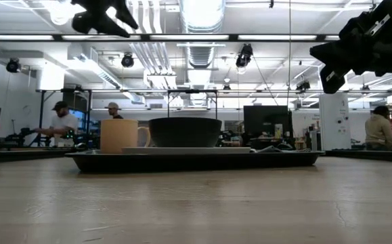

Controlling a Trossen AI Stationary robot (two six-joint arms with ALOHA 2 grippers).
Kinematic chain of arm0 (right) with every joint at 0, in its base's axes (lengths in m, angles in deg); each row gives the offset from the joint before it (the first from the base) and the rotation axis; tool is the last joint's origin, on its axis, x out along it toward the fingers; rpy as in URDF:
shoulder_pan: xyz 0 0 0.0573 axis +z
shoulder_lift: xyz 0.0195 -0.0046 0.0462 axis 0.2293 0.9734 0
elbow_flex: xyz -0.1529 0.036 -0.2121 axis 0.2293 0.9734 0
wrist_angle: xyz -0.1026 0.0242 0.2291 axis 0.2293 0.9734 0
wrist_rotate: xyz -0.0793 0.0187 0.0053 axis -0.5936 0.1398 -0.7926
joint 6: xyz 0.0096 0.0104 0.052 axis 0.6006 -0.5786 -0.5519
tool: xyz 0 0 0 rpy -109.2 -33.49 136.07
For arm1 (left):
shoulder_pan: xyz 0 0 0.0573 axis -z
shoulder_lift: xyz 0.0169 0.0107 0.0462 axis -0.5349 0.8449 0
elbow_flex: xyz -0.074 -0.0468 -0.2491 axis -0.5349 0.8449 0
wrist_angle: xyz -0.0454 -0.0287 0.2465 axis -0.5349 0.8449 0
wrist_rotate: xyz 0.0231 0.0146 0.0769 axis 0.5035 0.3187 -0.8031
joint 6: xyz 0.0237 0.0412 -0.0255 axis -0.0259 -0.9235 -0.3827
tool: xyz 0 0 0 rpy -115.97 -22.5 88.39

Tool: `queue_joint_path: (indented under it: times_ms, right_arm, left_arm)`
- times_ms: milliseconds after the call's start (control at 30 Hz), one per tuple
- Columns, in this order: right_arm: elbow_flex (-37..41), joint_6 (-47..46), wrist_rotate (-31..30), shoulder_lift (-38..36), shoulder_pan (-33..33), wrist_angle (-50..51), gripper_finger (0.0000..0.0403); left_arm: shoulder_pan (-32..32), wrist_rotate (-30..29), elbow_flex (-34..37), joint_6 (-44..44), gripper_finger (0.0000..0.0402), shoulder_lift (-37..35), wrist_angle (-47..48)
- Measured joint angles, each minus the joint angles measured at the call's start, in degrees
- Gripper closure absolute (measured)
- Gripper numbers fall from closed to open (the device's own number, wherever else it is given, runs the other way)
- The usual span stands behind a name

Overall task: Set up tray
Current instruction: Put the light blue fork on the gray napkin to the left of the light blue spoon on the black tray

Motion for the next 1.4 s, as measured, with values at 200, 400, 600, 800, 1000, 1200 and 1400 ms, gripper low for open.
queue_joint_path:
  times_ms: [200,400,600,800,1000,1200,1400]
  right_arm:
    - [0.0,-1.1,0.0,0.0,0.0,0.1,0.0394]
    - [0.0,-1.7,0.0,0.0,0.0,0.2,0.0394]
    - [0.0,-1.8,0.1,0.0,0.0,0.2,0.0394]
    - [0.0,-1.7,0.1,0.1,0.0,0.2,0.0394]
    - [0.0,-1.7,0.0,0.1,0.0,0.3,0.0394]
    - [0.0,-1.7,-1.8,0.1,0.0,0.7,0.0394]
    - [0.0,-1.7,-3.0,0.2,0.0,0.7,0.0394]
  left_arm:
    - [-13.4,9.6,-16.5,-2.6,0.0236,12.3,20.1]
    - [-22.1,14.4,-26.4,-10.1,0.0236,22.4,31.9]
    - [-26.3,16.4,-32.4,-8.1,0.0236,31.8,45.5]
    - [-31.0,16.9,-33.9,1.7,0.0236,37.9,56.5]
    - [-34.7,19.0,-31.0,10.4,0.0236,39.5,59.1]
    - [-36.5,19.2,-24.6,10.9,0.0236,39.5,58.5]
    - [-36.7,19.3,-15.0,14.6,0.0237,39.5,53.5]
